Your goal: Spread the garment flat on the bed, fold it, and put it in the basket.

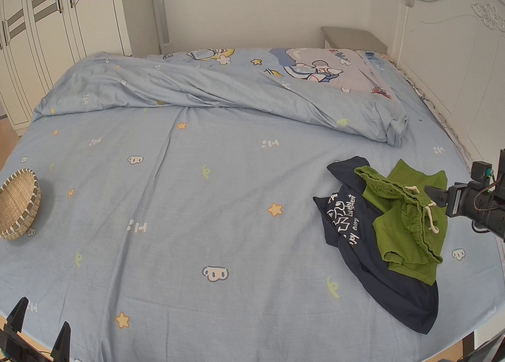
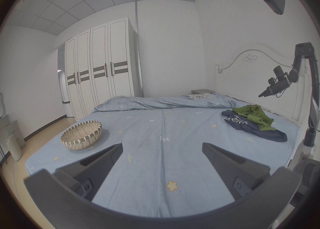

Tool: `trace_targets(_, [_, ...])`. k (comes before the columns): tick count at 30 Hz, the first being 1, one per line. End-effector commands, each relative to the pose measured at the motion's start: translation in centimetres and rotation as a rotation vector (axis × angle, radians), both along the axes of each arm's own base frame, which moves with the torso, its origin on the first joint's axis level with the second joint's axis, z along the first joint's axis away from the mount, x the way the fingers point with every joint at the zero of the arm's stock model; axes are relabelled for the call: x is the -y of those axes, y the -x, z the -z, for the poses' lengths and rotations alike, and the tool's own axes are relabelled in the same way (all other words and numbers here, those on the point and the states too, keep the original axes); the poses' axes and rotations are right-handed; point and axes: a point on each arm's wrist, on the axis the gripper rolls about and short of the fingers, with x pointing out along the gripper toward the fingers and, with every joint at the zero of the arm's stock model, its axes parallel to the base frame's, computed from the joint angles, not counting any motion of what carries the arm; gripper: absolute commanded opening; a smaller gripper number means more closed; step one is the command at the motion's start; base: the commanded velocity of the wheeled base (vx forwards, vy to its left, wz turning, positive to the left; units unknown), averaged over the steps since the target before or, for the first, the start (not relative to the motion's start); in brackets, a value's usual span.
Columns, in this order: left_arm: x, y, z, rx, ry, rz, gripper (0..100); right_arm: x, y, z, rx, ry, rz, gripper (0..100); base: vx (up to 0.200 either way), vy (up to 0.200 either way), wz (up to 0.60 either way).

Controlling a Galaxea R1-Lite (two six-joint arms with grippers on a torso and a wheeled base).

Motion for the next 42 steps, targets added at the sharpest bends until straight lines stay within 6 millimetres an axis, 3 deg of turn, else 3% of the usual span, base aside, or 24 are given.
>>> trace_targets(1, [0.0,0.0,0.5,0.0,0.002,-0.001,100,-2.4,-3.6,2.5,-0.096,0.025,-0.109,100,0.0,0.0,0.0])
trace_targets(11, [0.0,0.0,0.5,0.002,0.006,-0.003,100,-3.0,-6.2,4.7,-0.173,0.069,-0.046,100,0.0,0.0,0.0])
trace_targets(30, [0.0,0.0,0.5,0.0,0.013,-0.004,100,-2.2,-7.7,5.4,-0.171,0.12,0.11,100,0.0,0.0,0.0])
trace_targets(31, [0.0,0.0,0.5,0.0,0.013,-0.003,100,-2.0,-7.8,5.3,-0.169,0.12,0.119,0,0.0,0.0,0.0])
trace_targets(42, [0.0,0.0,0.5,0.0,0.013,-0.004,100,-1.8,-8.1,5.2,-0.16,0.123,0.142,0,0.0,0.0,0.0])
